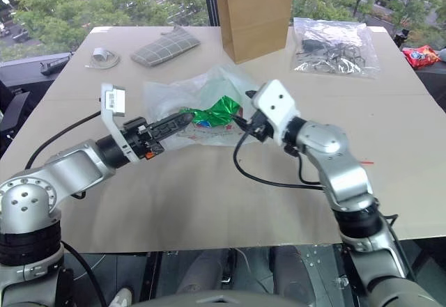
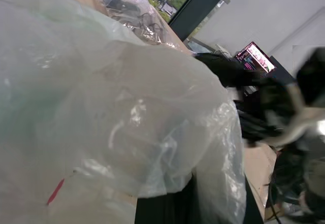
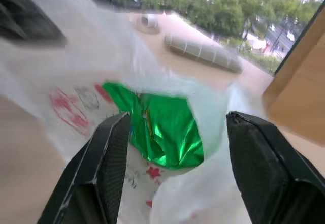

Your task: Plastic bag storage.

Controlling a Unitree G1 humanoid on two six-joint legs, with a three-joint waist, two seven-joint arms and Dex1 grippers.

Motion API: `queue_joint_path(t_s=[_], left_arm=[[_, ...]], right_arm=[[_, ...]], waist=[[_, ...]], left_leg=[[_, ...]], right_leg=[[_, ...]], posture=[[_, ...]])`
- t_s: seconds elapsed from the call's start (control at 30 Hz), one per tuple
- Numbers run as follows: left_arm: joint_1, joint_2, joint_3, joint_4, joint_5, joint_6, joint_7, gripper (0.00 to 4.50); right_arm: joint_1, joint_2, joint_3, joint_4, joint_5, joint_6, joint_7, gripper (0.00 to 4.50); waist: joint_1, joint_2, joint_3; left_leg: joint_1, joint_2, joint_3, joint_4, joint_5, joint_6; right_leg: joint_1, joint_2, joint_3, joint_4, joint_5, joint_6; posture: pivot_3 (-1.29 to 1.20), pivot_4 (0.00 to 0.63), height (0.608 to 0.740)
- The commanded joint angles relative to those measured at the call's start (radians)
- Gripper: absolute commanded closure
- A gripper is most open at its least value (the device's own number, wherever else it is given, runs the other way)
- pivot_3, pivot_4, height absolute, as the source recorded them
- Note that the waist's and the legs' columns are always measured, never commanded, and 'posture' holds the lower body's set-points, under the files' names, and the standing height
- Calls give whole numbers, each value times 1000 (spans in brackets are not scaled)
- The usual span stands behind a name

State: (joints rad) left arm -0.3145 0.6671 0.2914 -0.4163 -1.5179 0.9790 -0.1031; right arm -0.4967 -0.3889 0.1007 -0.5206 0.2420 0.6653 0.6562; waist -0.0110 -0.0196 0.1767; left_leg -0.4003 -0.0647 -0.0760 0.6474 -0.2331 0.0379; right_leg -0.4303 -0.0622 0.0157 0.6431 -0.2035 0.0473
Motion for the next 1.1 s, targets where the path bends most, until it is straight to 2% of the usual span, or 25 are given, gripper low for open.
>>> queue_joint_path(t_s=[0.03,0.13,0.17,0.23,0.3,0.43,0.57,0.6,0.63,0.67,0.8,0.83,0.87,0.97,1.1], left_arm=[[-26,0,-8,-8,14,-28,-11,4500],[-8,23,7,-8,5,-21,-68,4500],[-4,32,11,-10,2,-18,-82,4500],[3,53,15,-17,0,-11,-111,4500],[1,74,14,-12,11,-8,-133,4500],[-25,80,2,2,25,-16,-132,4500],[-18,84,7,-12,25,-21,-121,4500],[-12,86,11,-20,23,-23,-116,4500],[-7,86,14,-26,21,-24,-112,4500],[-4,87,15,-30,19,-25,-109,4500],[0,84,15,-33,21,-31,-102,4500],[-1,82,14,-33,22,-32,-102,4500],[-2,82,13,-32,23,-33,-101,4500],[-7,78,7,-24,30,-37,-106,4500],[-16,78,1,-6,45,-40,-125,4500]], right_arm=[[63,-112,-202,-173,173,182,41,1206],[260,-352,-275,-173,47,114,89,135],[301,-388,-293,-155,19,95,77,39],[387,-452,-301,-97,-7,33,101,39],[422,-459,-289,55,-35,-31,96,39],[385,-452,-217,333,-82,-173,122,39],[363,-452,-180,479,-98,-220,151,39],[364,-456,-175,504,-100,-218,156,278],[365,-456,-177,517,-99,-211,157,794],[369,-457,-179,526,-93,-205,163,1063],[407,-453,-215,477,-45,-169,182,2722],[416,-449,-227,458,-28,-151,184,3339],[423,-448,-233,445,-16,-140,184,3701],[438,-429,-265,386,30,-93,167,3772],[406,-343,-326,236,160,13,114,3772]], waist=[[3,0,0],[17,0,0],[22,0,0],[22,0,0],[20,-1,0],[21,-1,0],[19,-2,0],[19,-2,-1],[20,-2,-1],[21,-2,-1],[28,-4,-2],[29,-4,-2],[30,-4,-2],[31,-4,-2],[25,-3,-1]], left_leg=[[0,0,0,0,0,0],[0,-1,0,1,-3,5],[0,-1,1,1,-3,5],[-1,-1,2,1,-3,5],[1,1,5,1,-2,3],[2,2,9,3,-3,6],[3,2,10,4,-3,6],[3,3,11,4,-3,6],[3,3,11,4,-3,6],[3,4,10,4,-3,6],[5,4,8,6,-3,6],[5,3,7,7,-3,6],[5,3,6,7,-3,7],[5,2,2,7,-4,6],[4,3,1,6,-4,6]], right_leg=[[0,0,0,0,0,0],[2,-2,0,-1,0,0],[2,-2,-1,-2,0,0],[2,-2,0,-2,0,0],[2,-1,2,-2,-2,-1],[3,0,4,-2,-3,-3],[3,0,6,-1,-2,-3],[4,1,6,-2,-2,-2],[4,1,6,-2,-1,-1],[4,1,6,-2,-1,-1],[8,0,6,-2,-2,-2],[9,0,6,-3,-2,-3],[10,-1,5,-3,-2,-3],[10,-1,2,-3,-2,-3],[10,0,1,-3,-2,-2]], posture=[[0,150,740],[0,150,740],[0,150,740],[0,150,740],[0,150,740],[0,150,740],[0,150,740],[0,150,740],[0,150,740],[0,150,740],[0,150,740],[0,150,740],[0,150,740],[0,150,740],[0,150,740]])
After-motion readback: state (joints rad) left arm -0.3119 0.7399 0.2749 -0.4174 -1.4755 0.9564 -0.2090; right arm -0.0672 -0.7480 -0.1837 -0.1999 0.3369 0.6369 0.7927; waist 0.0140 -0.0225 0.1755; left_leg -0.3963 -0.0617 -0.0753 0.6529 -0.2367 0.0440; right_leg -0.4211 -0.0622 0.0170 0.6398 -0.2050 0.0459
